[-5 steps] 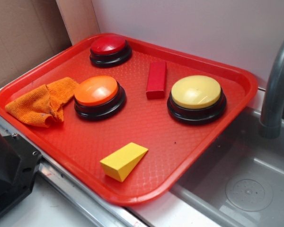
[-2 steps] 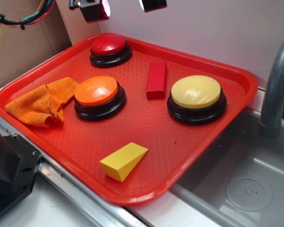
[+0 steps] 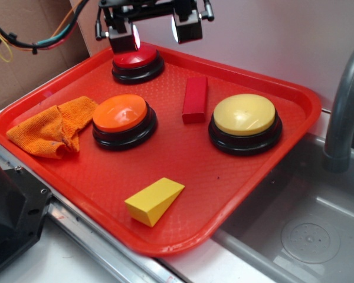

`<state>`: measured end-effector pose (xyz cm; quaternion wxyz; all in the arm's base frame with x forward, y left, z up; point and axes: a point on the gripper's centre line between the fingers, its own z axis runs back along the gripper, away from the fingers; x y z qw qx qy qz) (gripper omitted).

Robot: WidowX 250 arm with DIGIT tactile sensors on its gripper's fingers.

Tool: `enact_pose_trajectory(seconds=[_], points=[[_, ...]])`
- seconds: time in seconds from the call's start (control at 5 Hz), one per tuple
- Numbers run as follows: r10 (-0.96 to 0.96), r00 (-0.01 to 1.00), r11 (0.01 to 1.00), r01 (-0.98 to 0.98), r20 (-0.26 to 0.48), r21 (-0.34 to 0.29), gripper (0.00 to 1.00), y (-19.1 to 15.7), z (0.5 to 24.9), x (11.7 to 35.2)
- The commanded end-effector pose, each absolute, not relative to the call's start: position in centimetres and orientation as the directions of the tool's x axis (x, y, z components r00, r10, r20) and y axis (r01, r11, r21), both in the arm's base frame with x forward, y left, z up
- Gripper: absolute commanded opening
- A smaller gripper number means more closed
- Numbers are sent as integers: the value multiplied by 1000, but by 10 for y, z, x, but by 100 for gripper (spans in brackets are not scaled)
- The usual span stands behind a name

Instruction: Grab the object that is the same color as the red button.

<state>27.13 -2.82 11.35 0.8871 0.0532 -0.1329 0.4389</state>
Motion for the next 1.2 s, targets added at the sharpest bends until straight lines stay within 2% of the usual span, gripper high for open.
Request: enact_pose_trajectory(seconds=[0.0, 0.6, 0.8, 1.0], points=[[758, 592, 626, -778, 273, -49, 100, -9, 87, 291], [734, 638, 664, -747, 233, -44, 100, -17, 46, 317], [733, 643, 668, -742, 222, -56, 100, -19, 40, 325], [731, 653, 672, -739, 199, -43, 100, -16, 37, 320]])
